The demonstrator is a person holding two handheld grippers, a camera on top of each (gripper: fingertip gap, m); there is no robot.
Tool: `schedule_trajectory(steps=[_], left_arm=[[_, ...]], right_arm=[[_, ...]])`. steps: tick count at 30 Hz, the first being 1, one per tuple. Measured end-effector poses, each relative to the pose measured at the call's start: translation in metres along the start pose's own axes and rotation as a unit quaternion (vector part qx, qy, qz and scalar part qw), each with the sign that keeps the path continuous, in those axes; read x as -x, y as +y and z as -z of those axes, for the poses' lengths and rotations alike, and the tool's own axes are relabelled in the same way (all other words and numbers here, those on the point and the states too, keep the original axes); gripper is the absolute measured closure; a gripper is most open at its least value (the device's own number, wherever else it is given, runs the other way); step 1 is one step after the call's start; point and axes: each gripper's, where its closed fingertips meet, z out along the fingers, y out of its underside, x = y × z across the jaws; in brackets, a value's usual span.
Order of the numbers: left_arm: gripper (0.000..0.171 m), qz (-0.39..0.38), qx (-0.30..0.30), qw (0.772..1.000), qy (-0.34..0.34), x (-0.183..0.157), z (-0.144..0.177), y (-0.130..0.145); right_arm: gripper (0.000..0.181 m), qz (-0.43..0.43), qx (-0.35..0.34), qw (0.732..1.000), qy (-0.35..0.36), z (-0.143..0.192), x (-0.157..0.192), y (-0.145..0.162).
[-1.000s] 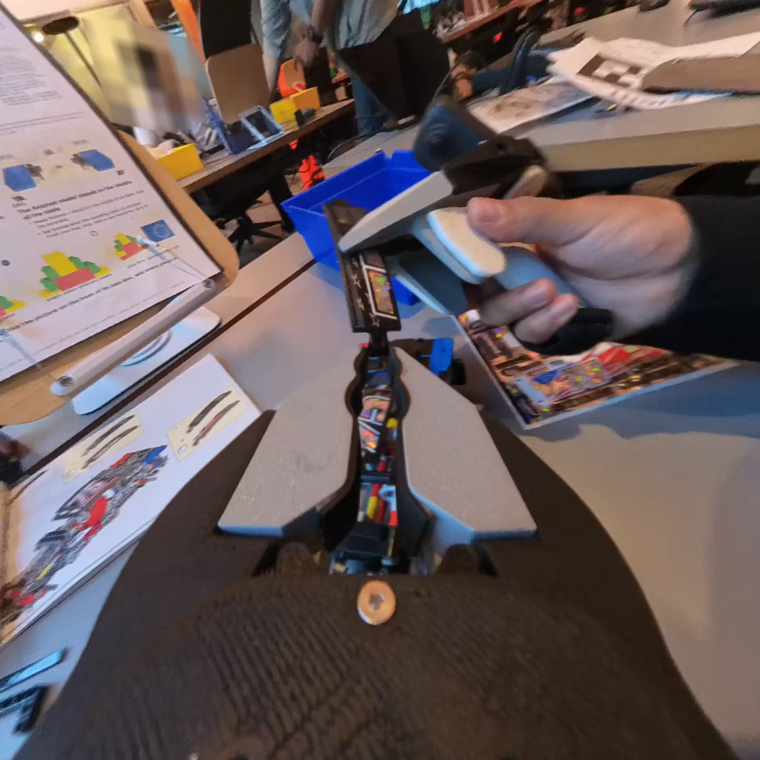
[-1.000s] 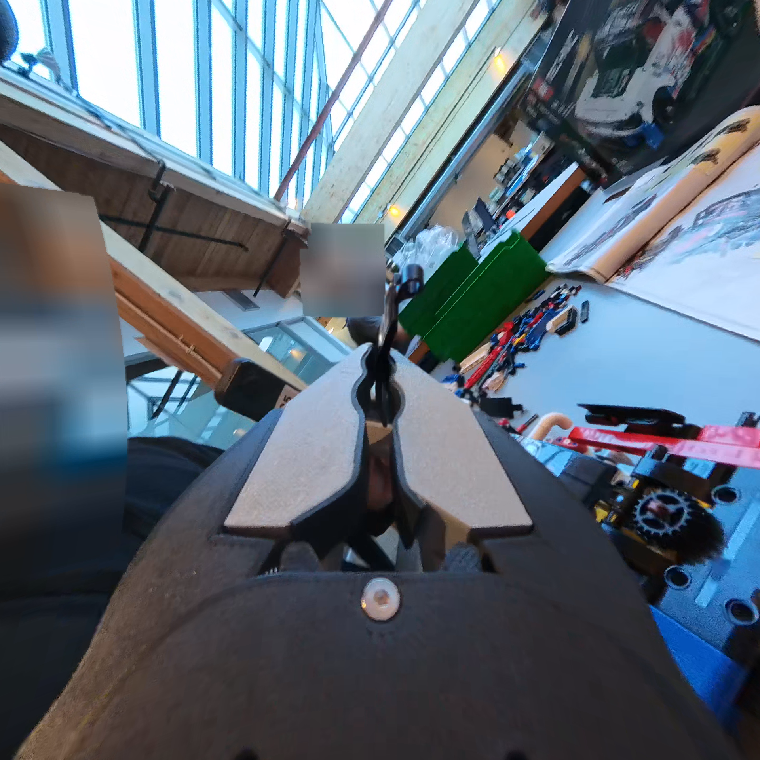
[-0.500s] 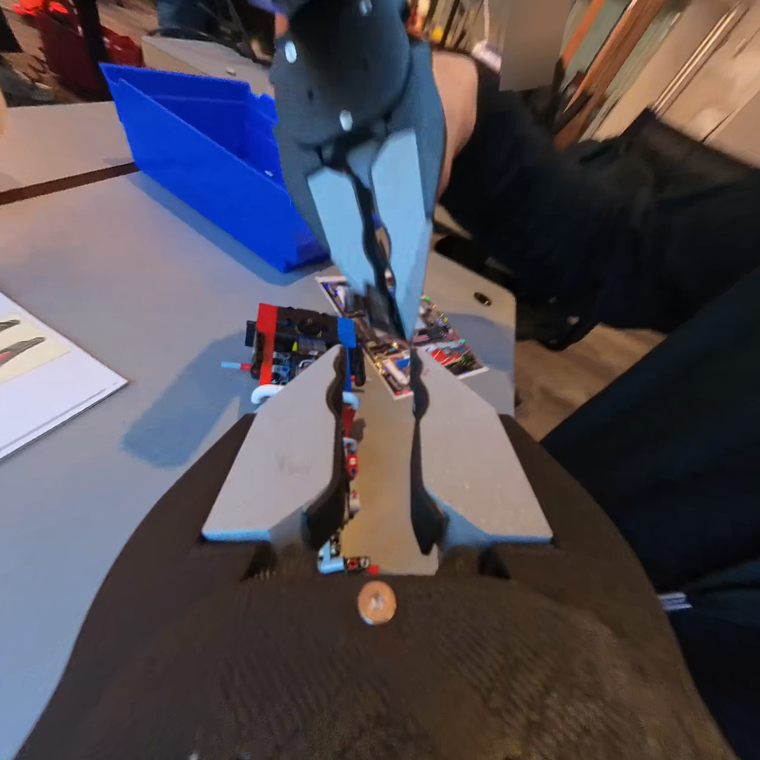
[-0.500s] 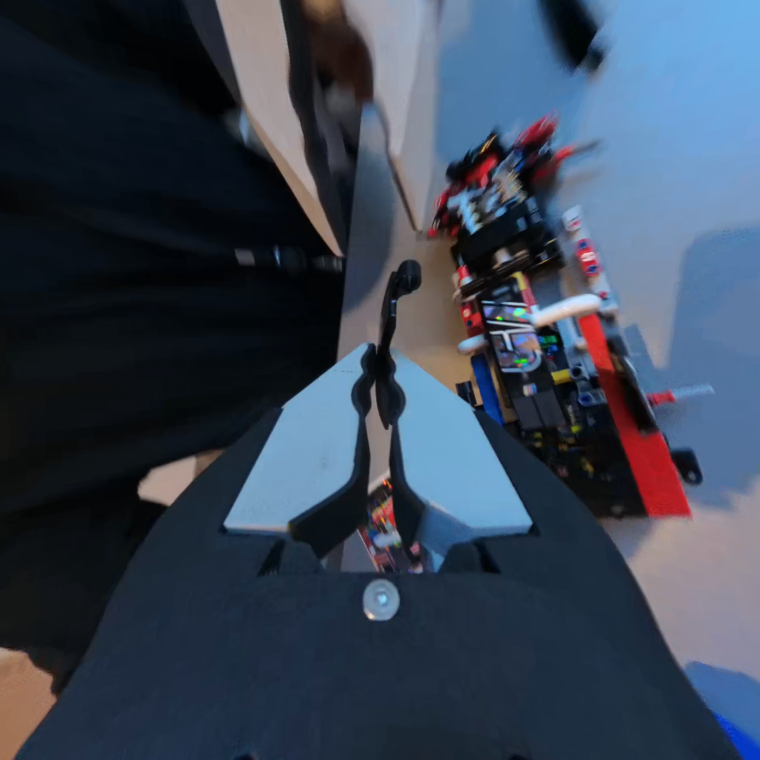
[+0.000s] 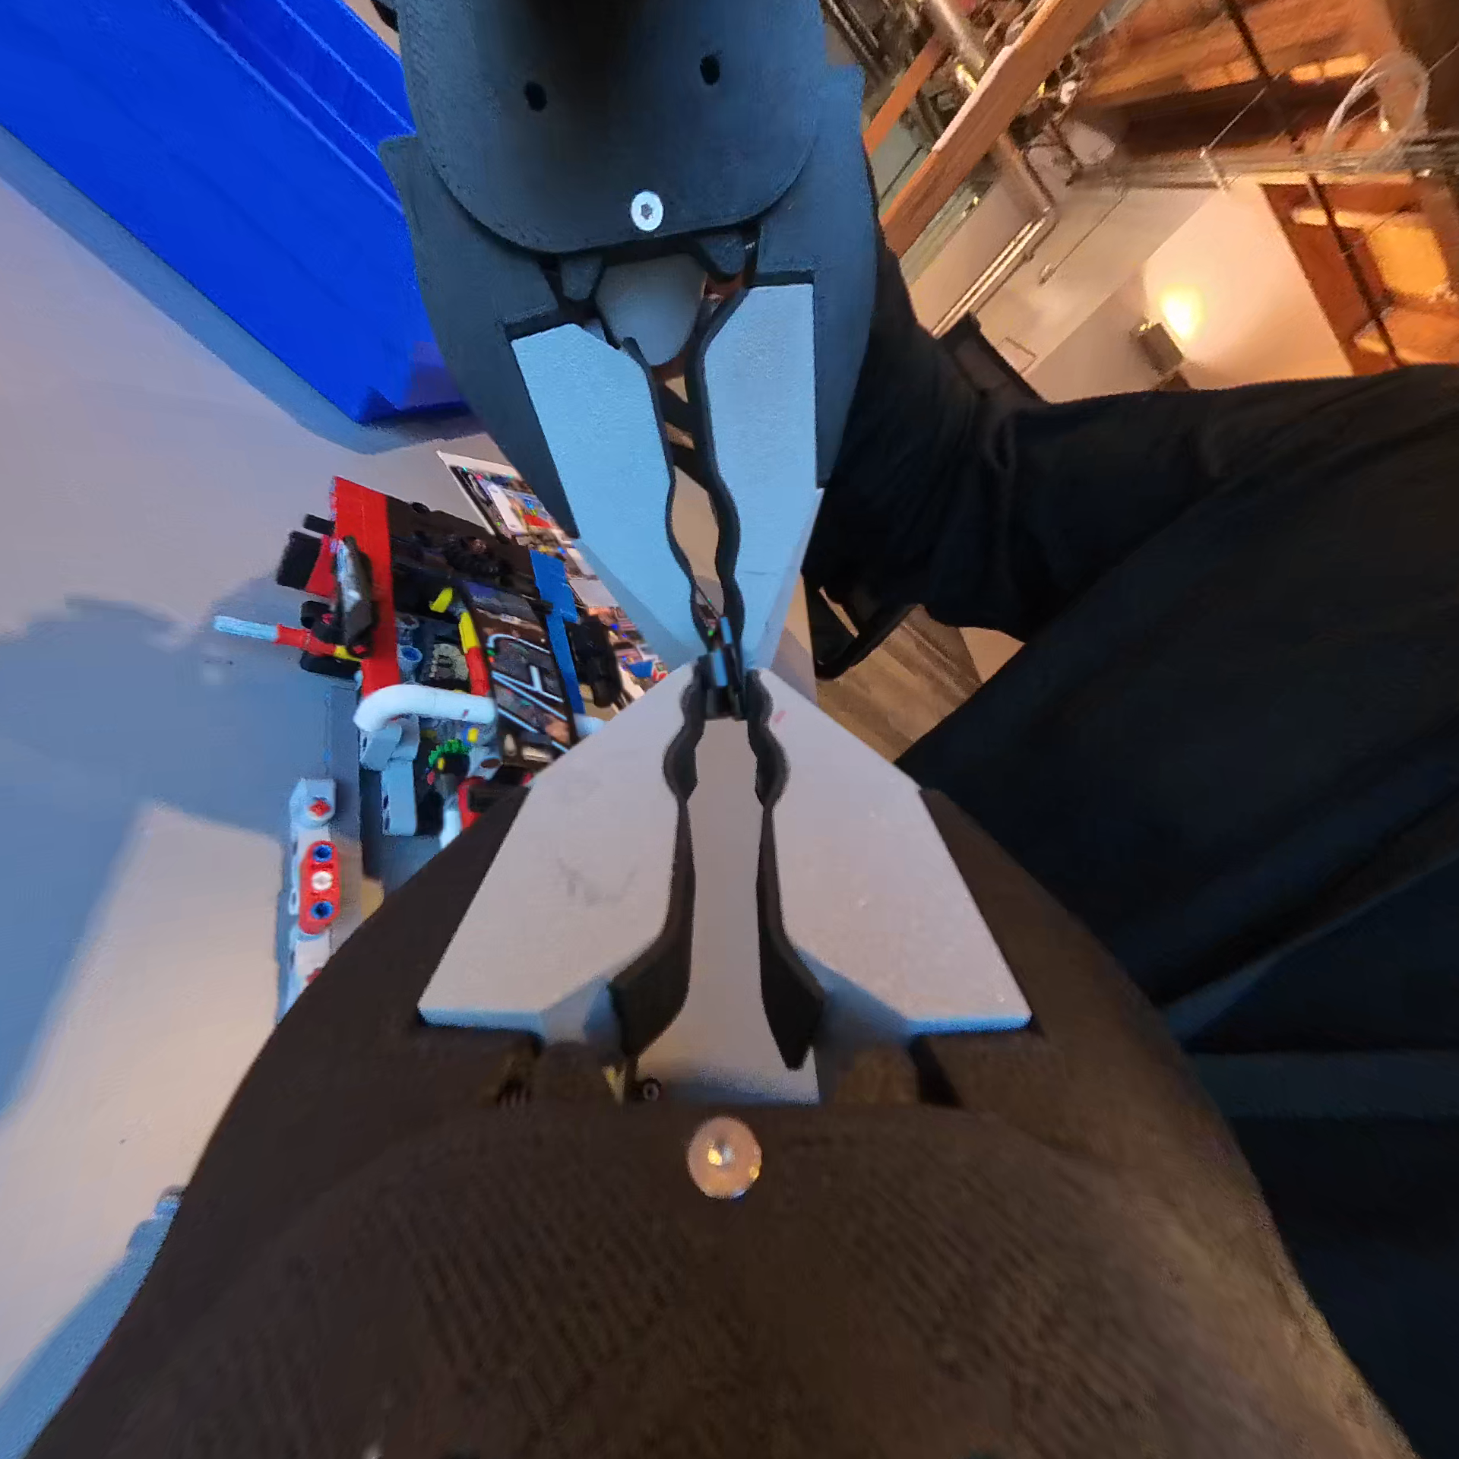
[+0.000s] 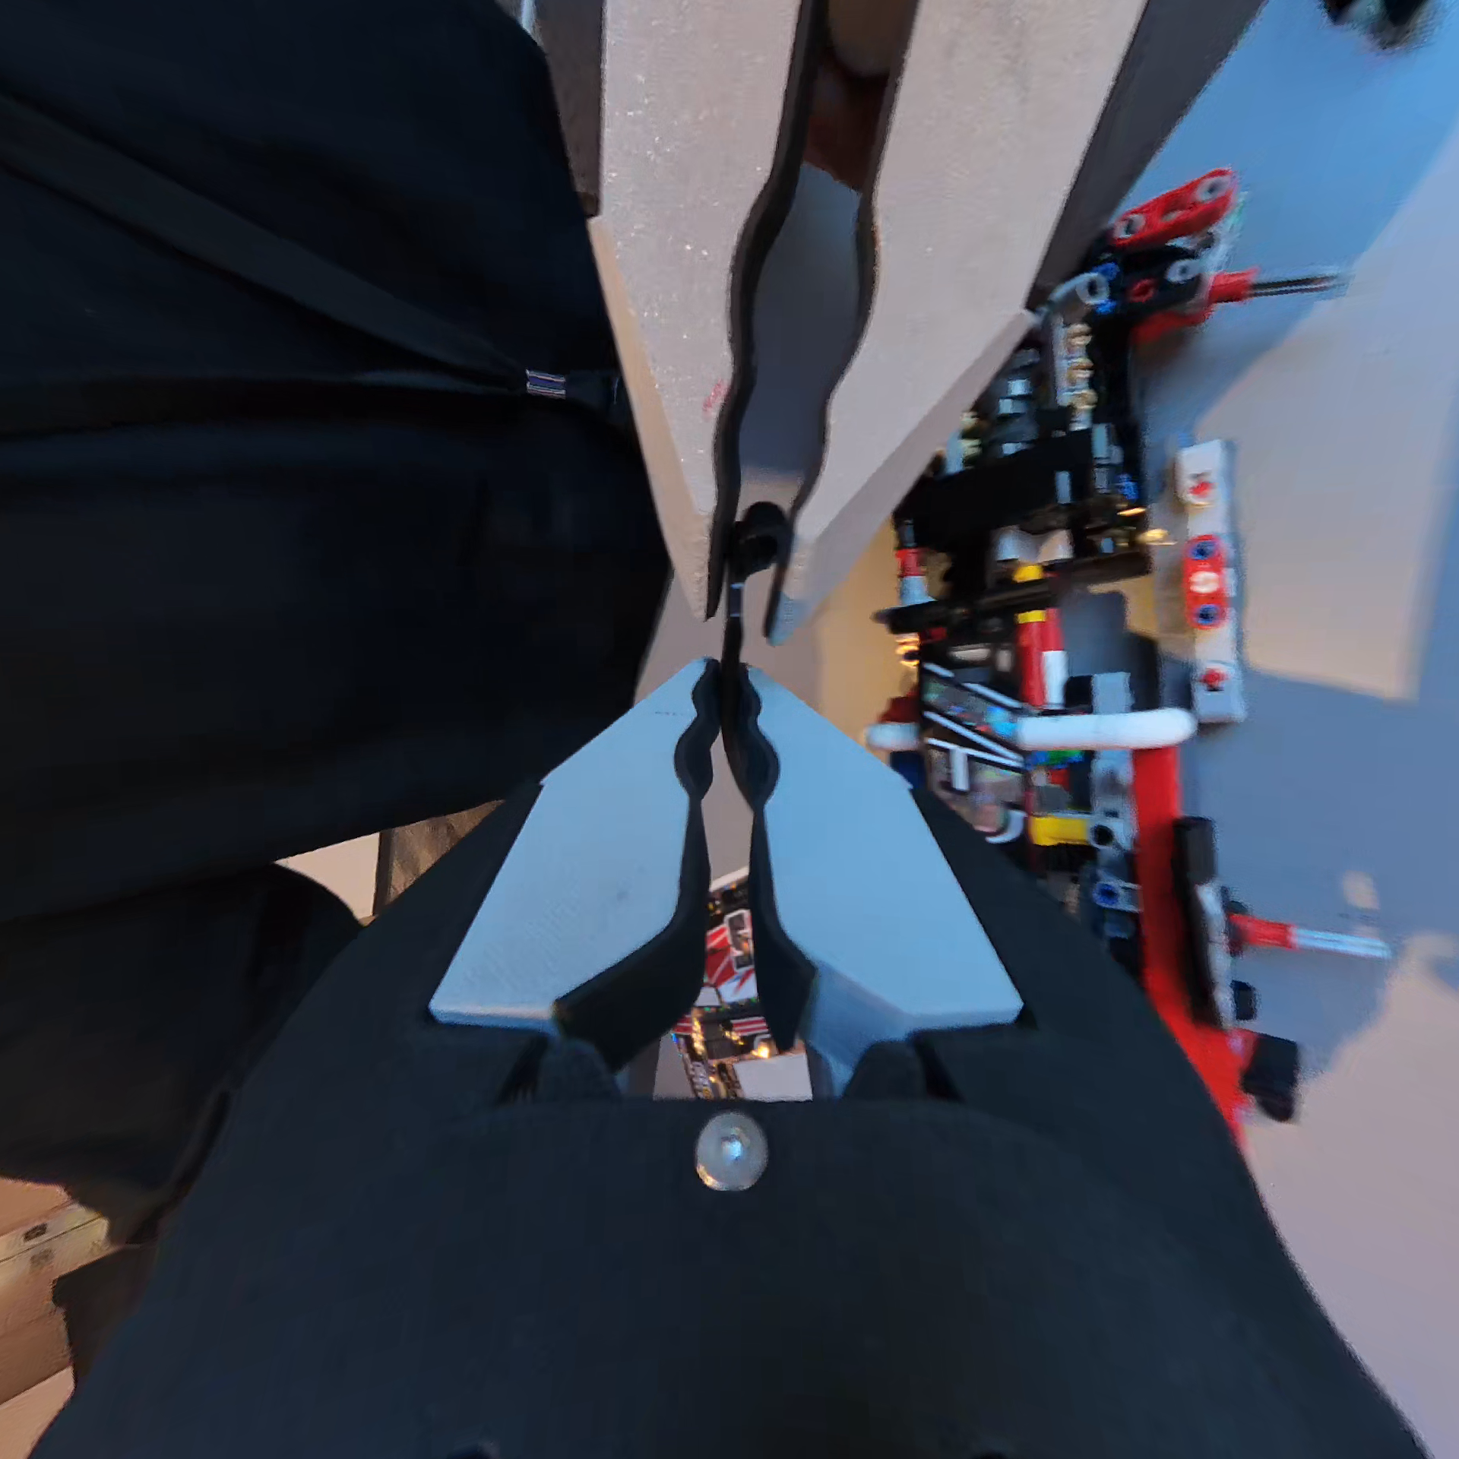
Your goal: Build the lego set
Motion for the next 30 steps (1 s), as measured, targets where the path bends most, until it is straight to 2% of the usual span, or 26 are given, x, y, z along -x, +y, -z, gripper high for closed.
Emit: schedule_trajectory(steps=[1, 5, 8, 10, 15, 17, 19, 23, 30], left_arm=[[0.166, 0.002, -0.009, 1.0, -0.002, 0.003, 0.002, -0.003], [0.169, 0.02, -0.076, 0.997, -0.026, 0.017, 0.017, -0.023], [0.169, 0.068, -0.167, 0.983, -0.02, 0.027, 0.039, -0.046], [0.169, 0.102, -0.208, 0.973, -0.009, 0.032, 0.048, -0.053], [0.169, 0.121, -0.21, 0.97, -0.021, 0.04, 0.04, -0.051], [0.169, 0.134, -0.232, 0.963, -0.014, 0.039, 0.038, -0.058], [0.169, 0.144, -0.246, 0.958, -0.002, 0.035, 0.034, -0.063], [0.169, 0.155, -0.243, 0.958, 0.008, 0.024, 0.018, -0.064], [0.169, 0.178, -0.265, 0.948, 0.018, 0.007, 0.012, -0.06]], right_arm=[[0.181, -0.004, -0.004, 1.0, -0.002, 0.003, -0.004, -0.002], [0.175, -0.02, -0.072, 0.997, 0.008, 0.025, -0.023, -0.013], [0.167, -0.014, -0.163, 0.985, 0.063, 0.052, -0.035, -0.019], [0.164, -0.001, -0.224, 0.967, 0.123, 0.07, -0.04, -0.016], [0.152, 0.041, -0.334, 0.915, 0.221, 0.087, -0.025, 0.003], [0.144, 0.046, -0.352, 0.896, 0.267, 0.086, -0.02, 0.011], [0.139, 0.058, -0.378, 0.866, 0.323, 0.089, -0.015, 0.013], [0.133, 0.078, -0.396, 0.808, 0.43, 0.094, -0.012, 0.017], [0.137, 0.112, -0.354, 0.784, 0.497, 0.075, -0.011, 0.014]])
